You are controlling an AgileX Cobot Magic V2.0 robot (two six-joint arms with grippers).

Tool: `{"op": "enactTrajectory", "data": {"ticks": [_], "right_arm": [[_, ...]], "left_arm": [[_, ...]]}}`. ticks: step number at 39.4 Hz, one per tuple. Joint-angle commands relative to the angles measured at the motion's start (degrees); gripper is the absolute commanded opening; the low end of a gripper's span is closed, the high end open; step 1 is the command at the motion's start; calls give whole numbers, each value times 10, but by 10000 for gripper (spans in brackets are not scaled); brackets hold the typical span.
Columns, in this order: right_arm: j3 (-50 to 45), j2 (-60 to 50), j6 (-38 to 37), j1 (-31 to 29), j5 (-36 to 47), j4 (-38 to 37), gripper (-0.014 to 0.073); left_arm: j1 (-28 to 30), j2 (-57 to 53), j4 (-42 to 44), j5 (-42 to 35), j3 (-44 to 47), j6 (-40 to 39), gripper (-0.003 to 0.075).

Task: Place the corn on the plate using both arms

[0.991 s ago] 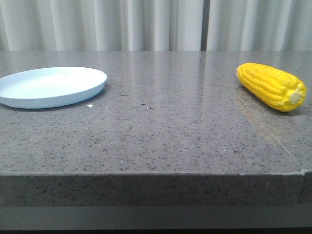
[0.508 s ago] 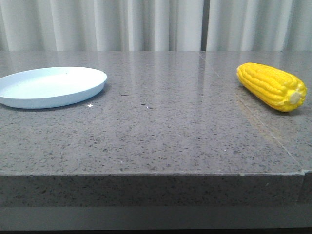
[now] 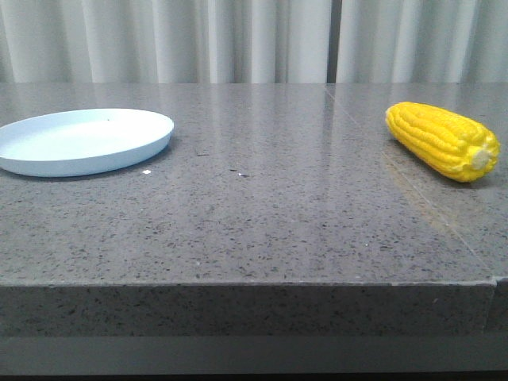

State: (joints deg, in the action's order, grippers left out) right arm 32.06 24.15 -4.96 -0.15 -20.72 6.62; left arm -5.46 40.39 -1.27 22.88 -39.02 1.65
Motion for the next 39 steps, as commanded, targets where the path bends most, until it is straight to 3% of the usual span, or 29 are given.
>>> {"op": "enactTrajectory", "data": {"ticks": [1, 16, 27, 39], "right_arm": [[21, 7, 6, -4, 50, 1, 640], [21, 7, 6, -4, 50, 1, 640], [21, 7, 6, -4, 50, 1, 640], [21, 7, 6, -4, 50, 1, 640]], "left_arm": [[-15, 60, -2, 8, -62, 0, 616], [-19, 334, -10, 239, -287, 0, 616], [-19, 490, -10, 284, -387, -2, 616], [-19, 552, -17, 275, -403, -2, 606]]}}
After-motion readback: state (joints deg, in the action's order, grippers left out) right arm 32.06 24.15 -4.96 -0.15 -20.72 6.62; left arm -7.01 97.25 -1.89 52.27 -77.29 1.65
